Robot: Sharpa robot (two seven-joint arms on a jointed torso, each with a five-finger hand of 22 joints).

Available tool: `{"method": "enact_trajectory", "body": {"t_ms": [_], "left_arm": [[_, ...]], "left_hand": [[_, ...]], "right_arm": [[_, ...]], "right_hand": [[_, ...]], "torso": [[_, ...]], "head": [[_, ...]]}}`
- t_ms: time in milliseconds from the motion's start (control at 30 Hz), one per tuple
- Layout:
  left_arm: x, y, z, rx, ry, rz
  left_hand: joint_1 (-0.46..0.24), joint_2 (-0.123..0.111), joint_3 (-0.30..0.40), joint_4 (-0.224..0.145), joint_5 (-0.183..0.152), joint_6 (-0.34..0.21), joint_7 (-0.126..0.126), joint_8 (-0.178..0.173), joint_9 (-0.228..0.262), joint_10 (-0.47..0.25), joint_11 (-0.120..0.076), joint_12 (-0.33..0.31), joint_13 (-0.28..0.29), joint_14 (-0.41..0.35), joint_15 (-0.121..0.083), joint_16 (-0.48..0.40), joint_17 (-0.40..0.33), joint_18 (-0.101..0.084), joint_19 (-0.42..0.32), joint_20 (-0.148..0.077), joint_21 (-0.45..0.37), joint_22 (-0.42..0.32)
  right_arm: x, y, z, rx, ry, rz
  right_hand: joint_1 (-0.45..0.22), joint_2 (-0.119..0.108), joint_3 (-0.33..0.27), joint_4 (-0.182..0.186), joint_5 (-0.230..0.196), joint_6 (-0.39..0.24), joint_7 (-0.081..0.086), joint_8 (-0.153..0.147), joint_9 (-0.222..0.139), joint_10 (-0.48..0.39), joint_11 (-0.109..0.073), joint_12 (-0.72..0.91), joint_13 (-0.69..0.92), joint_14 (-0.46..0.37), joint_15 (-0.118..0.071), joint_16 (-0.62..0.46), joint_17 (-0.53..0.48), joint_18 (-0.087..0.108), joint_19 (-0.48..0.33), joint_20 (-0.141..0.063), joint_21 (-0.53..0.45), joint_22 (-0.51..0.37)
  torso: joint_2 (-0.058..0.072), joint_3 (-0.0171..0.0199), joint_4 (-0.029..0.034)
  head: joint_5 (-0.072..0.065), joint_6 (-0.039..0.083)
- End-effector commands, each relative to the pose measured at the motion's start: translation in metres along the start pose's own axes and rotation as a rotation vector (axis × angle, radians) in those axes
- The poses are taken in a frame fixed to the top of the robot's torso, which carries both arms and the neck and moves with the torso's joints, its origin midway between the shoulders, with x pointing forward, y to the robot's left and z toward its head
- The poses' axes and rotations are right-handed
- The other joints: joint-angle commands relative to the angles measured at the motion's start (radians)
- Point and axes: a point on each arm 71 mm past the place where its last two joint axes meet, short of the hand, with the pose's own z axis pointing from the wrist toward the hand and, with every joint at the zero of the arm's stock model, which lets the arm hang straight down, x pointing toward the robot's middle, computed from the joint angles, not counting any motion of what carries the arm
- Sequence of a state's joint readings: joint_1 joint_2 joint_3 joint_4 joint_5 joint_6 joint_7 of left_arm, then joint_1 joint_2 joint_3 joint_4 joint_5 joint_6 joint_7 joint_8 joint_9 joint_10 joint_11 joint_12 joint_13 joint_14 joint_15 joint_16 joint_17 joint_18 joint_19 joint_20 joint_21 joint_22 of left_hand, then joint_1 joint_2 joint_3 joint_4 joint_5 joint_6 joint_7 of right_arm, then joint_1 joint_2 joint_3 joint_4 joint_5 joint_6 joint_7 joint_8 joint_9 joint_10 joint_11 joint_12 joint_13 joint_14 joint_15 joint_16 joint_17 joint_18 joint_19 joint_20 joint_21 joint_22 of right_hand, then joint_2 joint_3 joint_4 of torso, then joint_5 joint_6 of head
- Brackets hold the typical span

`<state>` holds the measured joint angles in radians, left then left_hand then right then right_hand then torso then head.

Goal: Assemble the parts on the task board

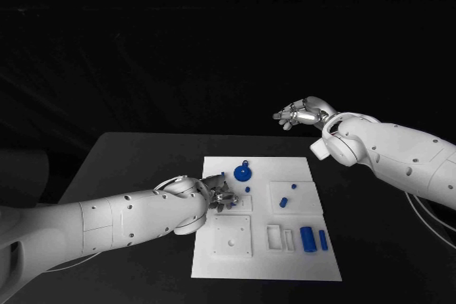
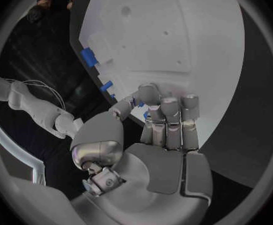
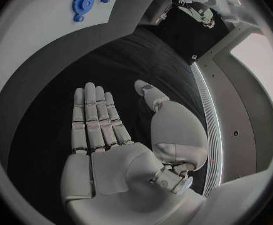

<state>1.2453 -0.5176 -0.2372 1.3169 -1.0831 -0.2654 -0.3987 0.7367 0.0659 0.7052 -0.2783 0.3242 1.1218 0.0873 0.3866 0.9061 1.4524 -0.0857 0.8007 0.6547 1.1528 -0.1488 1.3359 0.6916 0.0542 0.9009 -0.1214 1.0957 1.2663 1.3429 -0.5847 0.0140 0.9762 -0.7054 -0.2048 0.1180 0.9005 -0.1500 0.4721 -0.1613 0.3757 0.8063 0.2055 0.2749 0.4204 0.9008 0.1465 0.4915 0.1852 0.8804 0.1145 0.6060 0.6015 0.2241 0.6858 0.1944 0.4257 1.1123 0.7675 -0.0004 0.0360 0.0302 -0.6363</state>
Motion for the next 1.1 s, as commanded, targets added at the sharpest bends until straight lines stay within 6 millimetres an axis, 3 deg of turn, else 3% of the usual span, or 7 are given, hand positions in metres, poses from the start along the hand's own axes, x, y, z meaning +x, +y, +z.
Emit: {"method": "enact_trajectory", "body": {"t_ms": [33,267,1100], "left_arm": [[0.0103,-0.0049,0.0003,0.014,0.084,0.009],[0.0089,-0.0044,0.0028,0.001,0.112,0.02],[0.0028,-0.0083,0.0012,0.012,0.127,0.033]], "left_hand": [[0.009,0.007,0.018,-0.013,-0.008,0.143,-0.105,-0.001,0.001,-0.032,-0.025,0.001,-0.004,-0.014,-0.008,-0.003,-0.003,0.007,0.0,-0.122,-0.004,0.001],[0.018,-0.003,0.02,-0.013,-0.019,0.141,-0.104,-0.003,0.001,-0.032,-0.025,-0.001,-0.008,-0.015,-0.008,-0.005,-0.006,0.007,0.0,-0.122,-0.006,0.002],[0.024,-0.005,0.019,-0.011,-0.025,0.14,-0.103,-0.005,0.002,-0.032,-0.025,-0.003,-0.013,-0.014,-0.007,-0.005,-0.01,0.006,0.002,-0.121,-0.008,0.002]], "right_arm": [[0.0019,0.0004,0.0001,-0.005,0.019,-0.005],[0.0026,0.0005,0.0001,-0.005,0.023,-0.006],[0.005,-0.002,-0.0002,0.0,0.031,-0.005]], "right_hand": [[-0.005,0.004,-0.008,0.0,0.005,-0.006,0.004,0.006,-0.002,-0.002,0.006,0.007,-0.001,-0.007,-0.001,0.002,-0.002,0.01,-0.003,0.005,-0.006,0.001],[-0.006,0.003,-0.009,0.0,0.005,-0.007,0.004,0.006,-0.002,-0.003,0.006,0.007,-0.003,-0.009,0.0,0.002,-0.002,0.01,-0.004,0.006,-0.007,0.001],[-0.005,0.004,-0.01,-0.001,0.004,-0.007,0.004,0.006,-0.003,-0.005,0.007,0.007,-0.005,-0.011,0.001,0.001,-0.002,0.011,-0.006,0.007,-0.008,0.002]], "torso": [[0.0,-0.0002,0.0001],[0.0,0.0,0.0007],[0.0,0.0005,0.0012]], "head": [[-0.001,0.001],[-0.002,0.001],[-0.005,0.002]]}}
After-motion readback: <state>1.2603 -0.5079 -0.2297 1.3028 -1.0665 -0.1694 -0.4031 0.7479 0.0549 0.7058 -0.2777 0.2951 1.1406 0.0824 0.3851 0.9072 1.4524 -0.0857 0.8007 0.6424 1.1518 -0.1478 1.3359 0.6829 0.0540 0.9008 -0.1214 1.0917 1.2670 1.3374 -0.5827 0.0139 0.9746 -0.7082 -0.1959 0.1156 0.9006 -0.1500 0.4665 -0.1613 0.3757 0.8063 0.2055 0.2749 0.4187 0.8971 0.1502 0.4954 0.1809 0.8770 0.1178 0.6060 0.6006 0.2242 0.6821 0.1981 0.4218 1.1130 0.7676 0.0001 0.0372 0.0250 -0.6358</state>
